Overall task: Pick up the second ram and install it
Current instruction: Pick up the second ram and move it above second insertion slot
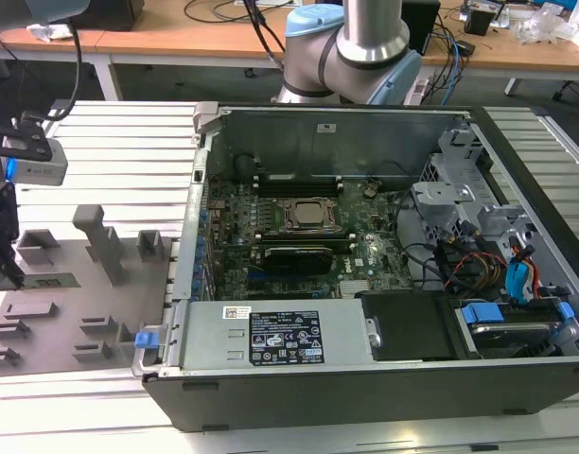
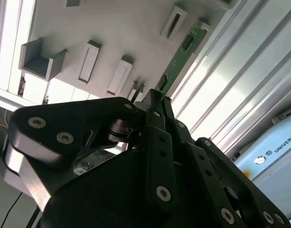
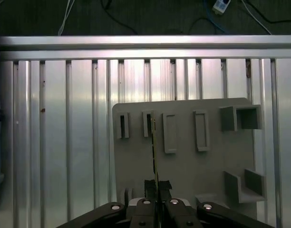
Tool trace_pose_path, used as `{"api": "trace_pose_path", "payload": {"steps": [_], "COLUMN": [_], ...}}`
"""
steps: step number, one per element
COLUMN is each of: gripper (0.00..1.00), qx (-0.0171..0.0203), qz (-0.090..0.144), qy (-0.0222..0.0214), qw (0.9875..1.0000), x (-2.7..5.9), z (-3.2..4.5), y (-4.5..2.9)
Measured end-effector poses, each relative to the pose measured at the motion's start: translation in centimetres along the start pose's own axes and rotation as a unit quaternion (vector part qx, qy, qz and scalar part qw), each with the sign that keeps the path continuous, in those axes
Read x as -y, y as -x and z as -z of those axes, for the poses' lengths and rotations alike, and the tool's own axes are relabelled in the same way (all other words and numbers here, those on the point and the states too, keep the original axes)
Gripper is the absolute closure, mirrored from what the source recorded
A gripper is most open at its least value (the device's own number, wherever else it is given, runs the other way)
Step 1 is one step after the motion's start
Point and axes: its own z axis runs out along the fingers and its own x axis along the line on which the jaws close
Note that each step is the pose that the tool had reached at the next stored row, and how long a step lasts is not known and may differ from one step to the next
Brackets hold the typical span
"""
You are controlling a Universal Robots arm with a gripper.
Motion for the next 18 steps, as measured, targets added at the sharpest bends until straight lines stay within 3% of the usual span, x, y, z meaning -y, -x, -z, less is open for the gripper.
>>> {"api": "trace_pose_path", "payload": {"steps": [18], "gripper": [0.86], "qx": [0.0000], "qz": [0.000], "qy": [0.0000], "qw": [1.0000], "x": [-0.11], "z": [2.48], "y": [0.03]}}
